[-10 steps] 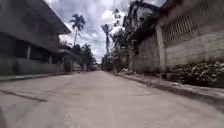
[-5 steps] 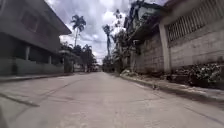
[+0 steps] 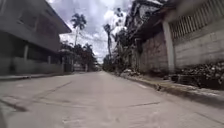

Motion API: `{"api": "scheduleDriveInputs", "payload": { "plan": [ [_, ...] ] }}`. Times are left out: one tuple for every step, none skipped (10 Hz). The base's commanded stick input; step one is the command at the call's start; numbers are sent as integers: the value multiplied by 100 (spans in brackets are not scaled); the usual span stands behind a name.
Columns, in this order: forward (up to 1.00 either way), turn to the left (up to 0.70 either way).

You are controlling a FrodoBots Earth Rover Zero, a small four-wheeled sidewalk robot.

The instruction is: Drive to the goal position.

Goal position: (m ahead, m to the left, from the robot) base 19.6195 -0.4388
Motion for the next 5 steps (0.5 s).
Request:
{"api": "scheduleDriveInputs", "payload": {
  "plan": [
    [50,-5],
    [50,-5],
    [50,-5],
    [50,-5],
    [50,-5]
  ]
}}
